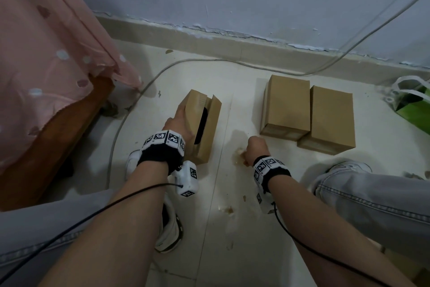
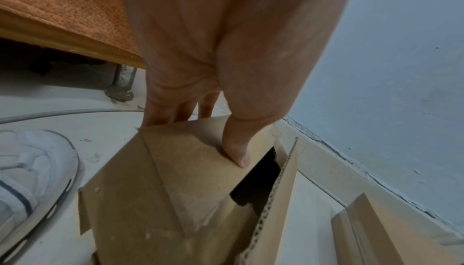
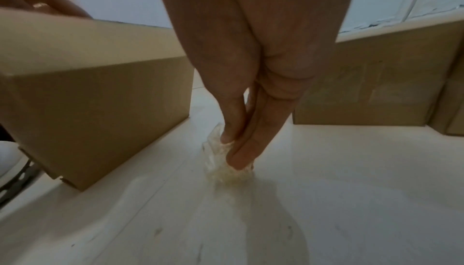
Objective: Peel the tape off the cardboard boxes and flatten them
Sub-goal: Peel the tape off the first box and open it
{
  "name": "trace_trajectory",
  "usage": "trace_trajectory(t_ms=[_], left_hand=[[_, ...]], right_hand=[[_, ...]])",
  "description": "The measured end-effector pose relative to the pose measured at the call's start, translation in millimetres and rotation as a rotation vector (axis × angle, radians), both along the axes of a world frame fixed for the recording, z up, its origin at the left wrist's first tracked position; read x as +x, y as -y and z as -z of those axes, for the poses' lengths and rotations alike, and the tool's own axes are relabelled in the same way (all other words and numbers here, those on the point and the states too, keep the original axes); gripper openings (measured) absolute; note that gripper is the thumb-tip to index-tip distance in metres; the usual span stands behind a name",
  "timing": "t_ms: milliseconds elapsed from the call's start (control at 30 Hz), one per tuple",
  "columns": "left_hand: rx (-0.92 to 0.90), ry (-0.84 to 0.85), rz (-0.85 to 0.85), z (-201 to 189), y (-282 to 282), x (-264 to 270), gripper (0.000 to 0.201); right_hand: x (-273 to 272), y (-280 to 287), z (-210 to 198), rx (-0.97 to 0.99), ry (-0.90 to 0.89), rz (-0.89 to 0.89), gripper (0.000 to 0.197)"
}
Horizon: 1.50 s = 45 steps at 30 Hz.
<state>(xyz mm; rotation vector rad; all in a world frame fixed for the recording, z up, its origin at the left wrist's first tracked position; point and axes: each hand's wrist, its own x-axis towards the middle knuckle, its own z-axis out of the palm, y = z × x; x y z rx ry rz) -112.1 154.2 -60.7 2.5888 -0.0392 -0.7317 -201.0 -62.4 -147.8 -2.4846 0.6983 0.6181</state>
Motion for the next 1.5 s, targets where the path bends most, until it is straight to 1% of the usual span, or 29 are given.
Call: trace_trajectory(t_ms=[33,67,167,233,367,467,500,533,600,633,700,767,833,867,933,967,1000,1033,1067,1133,1200,1233,1267,1300,1333,1400,1433,1467,1500], left_hand=[[-0.002,0.004,0.0,0.4,-0.2,0.0,0.09],[-0.002,0.004,0.002,0.6,-0.6,0.3,0.09],[0.001,-0.002,0.011,1.7,0.7,2.2,0.09],[0.008,-0.001,0.017,2.5,0.3,3.0,0.091],[0.024,0.0,0.014,3.4,0.0,2.5,0.092],[0.018,-0.004,0.009,2.8,0.5,1.7,0.091],[0.018,-0.005,0.006,2.9,0.5,1.9,0.091],[0.017,-0.005,0.005,2.3,0.8,1.8,0.092],[0.013,-0.005,0.004,1.2,1.5,1.2,0.092],[0.01,-0.003,0.002,0.8,1.9,0.7,0.091],[0.01,-0.004,-0.001,-0.5,1.8,-0.1,0.09],[0.011,-0.018,-0.001,-1.3,1.9,0.3,0.089],[0.005,-0.057,0.005,-2.8,3.8,-0.5,0.085],[0.004,-0.076,0.015,-4.1,5.6,-2.6,0.082],[0.007,-0.091,0.023,-4.2,10.1,-8.4,0.078],[0.006,-0.085,0.01,-4.4,12.6,-10.4,0.076],[-0.003,-0.079,-0.001,-5.4,14.5,-12.6,0.074],[-0.009,-0.085,-0.005,-5.9,15.8,-13.6,0.075],[-0.016,-0.1,0.001,-6.7,16.1,-13.8,0.081],[-0.021,-0.132,0.045,-7.8,13.6,-13.4,0.105],[0.001,-0.142,0.082,-9.9,11.2,-15.9,0.128],[0.025,-0.135,0.087,-9.9,11.4,-18.2,0.135],[0.042,-0.123,0.084,-10.9,12.2,-21.0,0.135],[0.037,-0.108,0.067,-12.0,13.8,-23.2,0.13],[0.019,-0.102,0.044,-14.4,16.3,-24.5,0.119],[-0.008,-0.102,0.029,-24.5,21.8,-24.1,0.086],[-0.02,-0.099,0.047,-29.2,23.5,-20.9,0.065],[-0.039,-0.085,0.066,-35.3,23.9,-16.7,0.046],[-0.058,-0.07,0.082,-41.3,23.0,-12.1,0.033]], right_hand=[[-0.7,-1.5,0.6,0.01,0.018,0.011,0.032],[-0.8,-2.4,3.7,0.02,0.038,0.008,0.039],[1.1,-6.3,1.3,-0.031,0.01,-0.011,0.018],[3.0,-7.3,3.0,-0.015,-0.019,0.01,0.019],[7.0,-3.7,4.4,0.09,-0.044,0.162,0.043],[6.7,5.3,3.1,0.155,-0.009,0.263,0.061],[6.1,8.4,1.2,0.168,-0.001,0.29,0.061],[6.2,12.8,2.1,0.18,0.008,0.314,0.055],[5.3,19.3,0.7,0.172,-0.001,0.355,0.034],[3.6,21.1,-4.0,0.134,-0.026,0.354,0.027],[-0.2,21.8,-15.0,0.068,-0.052,0.339,0.024],[0.8,20.1,-25.0,0.063,-0.035,0.354,0.026],[10.2,13.4,-36.3,0.16,0.033,0.384,0.033],[17.7,7.3,-42.2,0.255,0.073,0.416,0.037],[30.2,-12.3,-63.3,0.482,0.084,0.449,0.051],[35.3,-23.5,-75.1,0.574,0.048,0.429,0.058],[39.3,-33.9,-83.6,0.63,0.01,0.377,0.06],[40.0,-43.6,-91.8,0.644,-0.016,0.319,0.055],[40.8,-49.9,-92.3,0.631,-0.003,0.28,0.046],[40.4,-56.5,-89.6,0.567,0.042,0.27,0.031],[37.3,-56.4,-85.6,0.547,0.086,0.307,0.027],[35.7,-54.7,-87.7,0.534,0.109,0.312,0.028],[34.3,-53.1,-93.0,0.517,0.131,0.304,0.028],[33.1,-51.0,-100.8,0.51,0.142,0.296,0.027],[32.0,-48.1,-108.3,0.527,0.145,0.298,0.025],[32.6,-39.7,-121.5,0.587,0.115,0.309,0.025],[33.3,-33.7,-127.3,0.595,0.089,0.307,0.031],[34.4,-25.7,-130.4,0.599,0.06,0.317,0.041],[34.7,-18.5,-134.4,0.614,0.034,0.344,0.054]])
